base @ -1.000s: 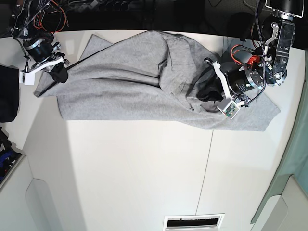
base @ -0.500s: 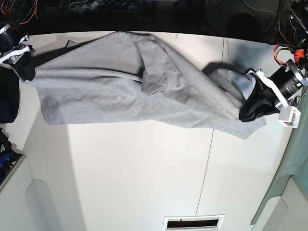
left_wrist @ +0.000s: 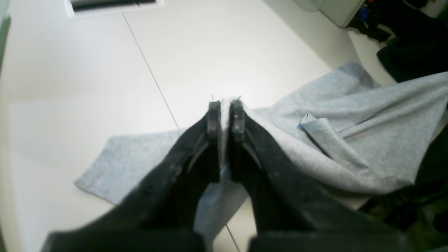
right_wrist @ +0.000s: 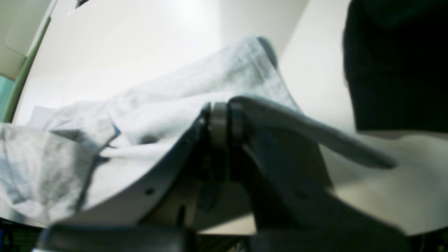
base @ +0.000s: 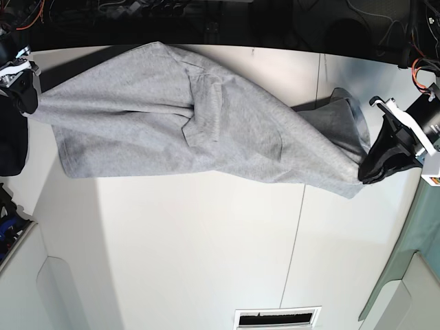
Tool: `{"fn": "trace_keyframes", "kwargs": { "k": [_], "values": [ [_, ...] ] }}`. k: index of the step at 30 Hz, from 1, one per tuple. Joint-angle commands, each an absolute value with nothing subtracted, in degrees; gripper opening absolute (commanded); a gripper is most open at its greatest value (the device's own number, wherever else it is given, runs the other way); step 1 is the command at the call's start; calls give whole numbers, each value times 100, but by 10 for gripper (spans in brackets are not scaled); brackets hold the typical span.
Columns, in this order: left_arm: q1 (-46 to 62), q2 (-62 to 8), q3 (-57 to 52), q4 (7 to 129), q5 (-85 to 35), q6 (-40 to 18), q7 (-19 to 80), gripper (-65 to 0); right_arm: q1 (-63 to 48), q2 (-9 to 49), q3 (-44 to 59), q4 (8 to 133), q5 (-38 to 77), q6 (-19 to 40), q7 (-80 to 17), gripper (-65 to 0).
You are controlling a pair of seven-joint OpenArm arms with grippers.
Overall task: Layout the t-shirt on the table in an organized manner, then fold the t-shirt properly
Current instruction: 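Lift and stretch the t-shirt between both grippers, lay it flat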
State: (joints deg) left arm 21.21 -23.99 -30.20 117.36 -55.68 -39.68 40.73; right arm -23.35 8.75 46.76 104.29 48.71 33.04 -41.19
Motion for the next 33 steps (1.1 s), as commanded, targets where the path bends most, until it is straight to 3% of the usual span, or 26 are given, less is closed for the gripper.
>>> {"fn": "trace_keyframes", "kwargs": {
  "k": [1, 9, 15, 21, 28, 33],
  "values": [
    [2086, -2495, -3181, 11904, -5782, -4000, 3962, -650, -2338, 972, 4735, 10541, 5107, 3330, -3977, -650],
    [2099, -2639, -4849, 12560, -6648, -4000, 4143, -650, -2377, 976, 5135, 11179, 5557, 3330, -4401, -650],
    [1835, -2775, -5981, 12656, -6729, -4000, 3732, -650, -2349, 1273, 5511, 11793, 5481, 3330, -3962, -650],
    [513, -3227, -4217, 11367, -5210, -4000, 3076, -650, -777, 1968, 4775, 11174, 4292, 3273, -3564, -650],
    [-1699, -3247, -1483, 8204, -3409, -3203, 1861, -650, 1575, 2480, 2974, 8169, 3242, 3232, -2681, -650],
    [-2821, -3236, -550, 6606, -2836, -3098, 1686, -650, 2764, 2488, 2456, 6495, 2738, 3234, -2604, -650]
  ]
}}
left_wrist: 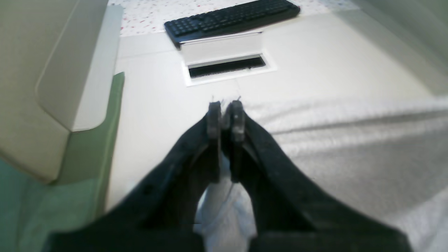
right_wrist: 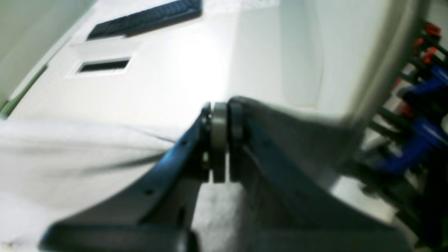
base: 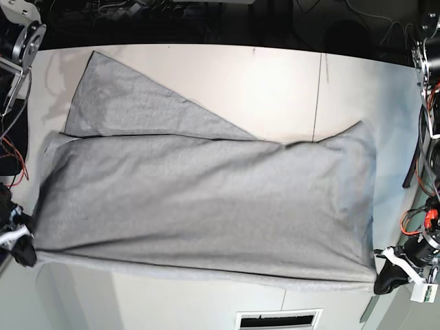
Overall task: Layout the t-shirt on the table in an organized manner, then fold the t-shirt properly
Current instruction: 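Lift and stretch the t-shirt between both grippers, lay it flat, then pull the t-shirt ends apart with both grippers to smooth it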
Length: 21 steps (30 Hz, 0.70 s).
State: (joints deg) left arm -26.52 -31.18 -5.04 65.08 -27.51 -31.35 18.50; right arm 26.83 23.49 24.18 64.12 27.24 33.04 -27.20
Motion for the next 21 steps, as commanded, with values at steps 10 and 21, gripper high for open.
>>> {"fn": "trace_keyframes", "kwargs": {
  "k": [10, 21],
  "values": [
    [-3142, -3236, -27, 5695, -2939, -3111, 1750, -438, 2869, 2342, 2344, 5669, 2700, 3234, -2683, -330],
    [-2130, -3750, -71, 5975, -4567, -3931, 3256, -328, 1319, 2283, 2462, 6392, 3979, 3240, -3981, -256]
  ]
}}
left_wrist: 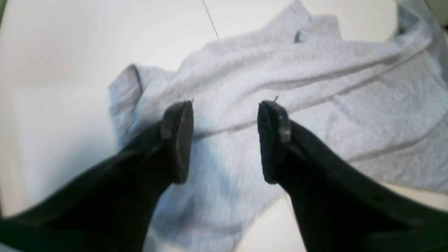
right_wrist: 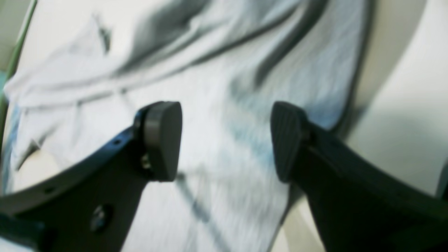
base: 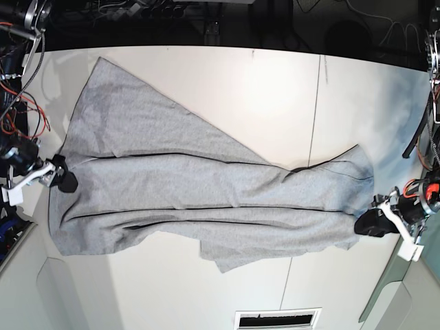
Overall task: Layout the t-shirt on the table in an organized manner, then fold the t-shirt properly
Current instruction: 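Pull the t-shirt ends apart with both grippers to smooth it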
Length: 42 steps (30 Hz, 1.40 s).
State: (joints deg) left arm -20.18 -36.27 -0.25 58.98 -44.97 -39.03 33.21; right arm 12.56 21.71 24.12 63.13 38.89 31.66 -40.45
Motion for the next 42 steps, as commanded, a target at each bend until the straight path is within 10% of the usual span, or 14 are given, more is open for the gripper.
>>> {"fn": "trace_keyframes", "kwargs": {
  "k": [1, 13, 33, 38, 42],
  "values": [
    [-1940, -3806, -209, 6066, -4641, -3955, 3361, -328, 1059, 2272, 2521, 6595, 4045, 3245, -4007, -256],
    [-266, -3688, -1535, 6283, -4742, -3295, 3538, -328, -1100, 1688, 2934, 8278, 3990, 3258, -4095, -256],
    [-176, -2936, -919, 6281, -3618, -3081, 3085, -294, -1457, 1122, 2696, 8090, 3601, 3240, -3859, -255],
    [-176, -2936, -563, 6281, -3186, -2928, 2512, -629, -1466, 996, 2217, 8090, 3594, 3304, -3861, -256],
    [-178, -3081, -666, 6313, -3245, -2808, 2418, -650, -1463, 897, 2049, 8180, 3601, 3304, -3841, -399]
  ]
}}
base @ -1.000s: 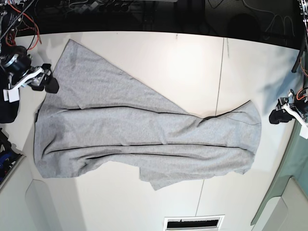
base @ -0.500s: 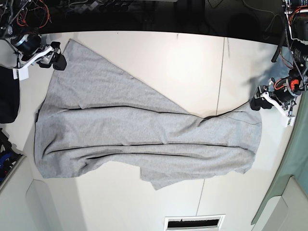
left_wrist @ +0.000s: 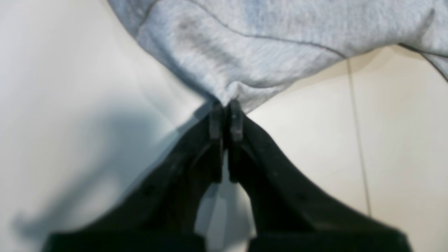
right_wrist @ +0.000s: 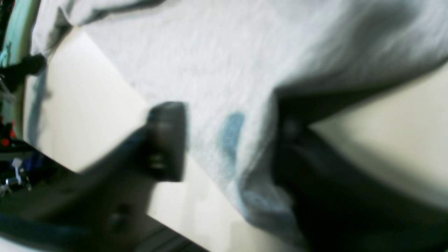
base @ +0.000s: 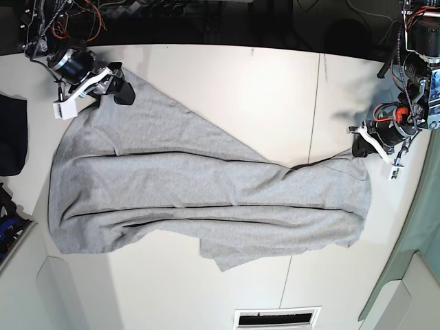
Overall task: Layout the t-shirt on the table in an organized manner, then fold the t-shirt properly
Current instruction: 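Pull the t-shirt ends apart with both grippers to smooth it, then hold the shirt end with the right gripper, regrasp fabric with the left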
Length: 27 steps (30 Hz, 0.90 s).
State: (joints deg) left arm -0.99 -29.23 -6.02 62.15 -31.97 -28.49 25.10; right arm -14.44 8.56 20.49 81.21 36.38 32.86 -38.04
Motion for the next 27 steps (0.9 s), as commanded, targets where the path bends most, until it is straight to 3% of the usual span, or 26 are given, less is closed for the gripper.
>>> {"fn": "trace_keyframes", "kwargs": {
  "k": [1, 2, 3, 11, 16, 20, 27],
  "values": [
    [-176, -3155, -757, 6372, -3284, -2810, 2427, -650, -1466, 869, 2053, 8259, 3599, 3301, -3841, -507],
    [-174, -3247, -862, 6469, -3343, -2812, 2469, -650, -1466, 860, 2056, 8340, 3601, 3301, -3846, -617],
    [-172, -3347, -987, 6593, -3424, -2810, 2574, -650, -1466, 856, 2062, 8425, 3599, 3301, -3844, -650],
    [145, -4283, -1962, 8313, -4383, -2810, 3920, -650, -1468, 873, 2469, 9546, 3671, 3301, -4368, -650],
    [320, -4512, -2342, 9400, -4536, -2805, 4493, -650, -1476, 1015, 2762, 10082, 3798, 3301, -4386, -650],
    [318, -4427, -2137, 9209, -4324, -2808, 4163, -650, -1459, 1179, 2768, 10038, 3656, 3299, -4239, -650],
    [285, -3905, -963, 7717, -3531, -2805, 3114, -650, -1273, 1208, 2768, 9378, 3533, 3297, -4191, -650]
  ]
}}
